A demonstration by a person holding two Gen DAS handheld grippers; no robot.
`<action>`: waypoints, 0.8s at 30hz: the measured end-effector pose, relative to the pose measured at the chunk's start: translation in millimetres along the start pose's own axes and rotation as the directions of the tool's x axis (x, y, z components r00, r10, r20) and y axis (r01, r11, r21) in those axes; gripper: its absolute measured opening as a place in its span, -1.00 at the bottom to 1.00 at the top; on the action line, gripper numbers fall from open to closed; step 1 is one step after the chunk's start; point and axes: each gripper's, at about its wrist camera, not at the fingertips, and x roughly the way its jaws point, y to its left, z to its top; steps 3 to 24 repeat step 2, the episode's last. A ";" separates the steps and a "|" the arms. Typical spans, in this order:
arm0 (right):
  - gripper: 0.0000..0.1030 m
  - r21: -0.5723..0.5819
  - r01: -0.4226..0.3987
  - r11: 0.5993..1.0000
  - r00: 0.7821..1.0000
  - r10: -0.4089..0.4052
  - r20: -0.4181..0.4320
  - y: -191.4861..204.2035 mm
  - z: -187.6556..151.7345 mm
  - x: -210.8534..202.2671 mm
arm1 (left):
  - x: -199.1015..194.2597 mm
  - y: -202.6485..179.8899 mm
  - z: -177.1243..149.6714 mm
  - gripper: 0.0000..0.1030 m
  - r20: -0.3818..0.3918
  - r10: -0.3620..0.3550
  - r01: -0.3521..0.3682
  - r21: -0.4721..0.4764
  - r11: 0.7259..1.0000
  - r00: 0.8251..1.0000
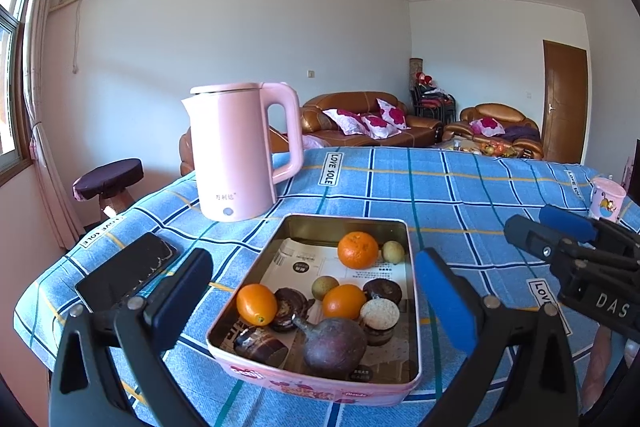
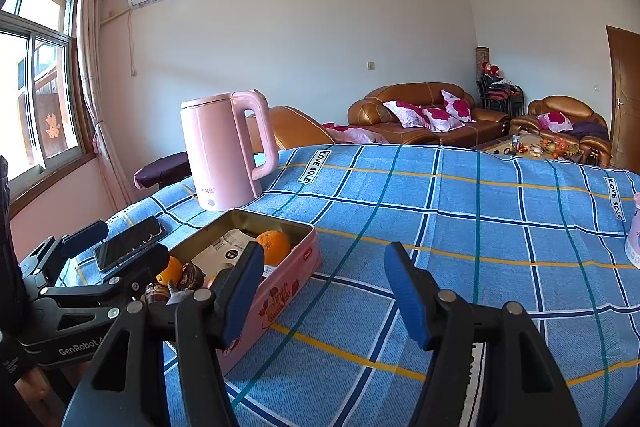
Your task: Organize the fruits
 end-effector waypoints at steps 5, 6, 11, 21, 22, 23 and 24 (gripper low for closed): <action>0.25 -0.003 -0.001 1.000 1.000 0.001 -0.002 0.2 -0.3 0.5 | -0.8 -1.1 0.0 1.00 0.005 -0.003 0.003 0.005 1.000 1.000; 0.25 -0.003 -0.001 1.000 1.000 0.001 -0.002 0.2 -0.3 0.5 | -0.8 -1.1 0.0 1.00 0.005 -0.003 0.003 0.005 1.000 1.000; 0.25 -0.003 -0.001 1.000 1.000 0.001 -0.002 0.2 -0.3 0.5 | -0.8 -1.1 0.0 1.00 0.005 -0.003 0.003 0.005 1.000 1.000; 0.25 -0.003 -0.001 1.000 1.000 0.001 -0.002 0.2 -0.3 0.5 | -0.8 -1.1 0.0 1.00 0.005 -0.003 0.003 0.005 1.000 1.000; 0.25 -0.003 -0.001 1.000 1.000 0.001 -0.002 0.2 -0.3 0.5 | -0.8 -1.1 0.0 1.00 0.005 -0.003 0.003 0.005 1.000 1.000; 0.25 -0.003 -0.001 1.000 1.000 0.001 -0.002 0.2 -0.3 0.5 | -0.8 -1.1 0.0 1.00 0.005 -0.003 0.003 0.005 1.000 1.000; 0.25 -0.003 -0.001 1.000 1.000 0.001 -0.002 0.2 -0.3 0.5 | -0.8 -1.1 0.0 1.00 0.005 -0.003 0.003 0.005 1.000 1.000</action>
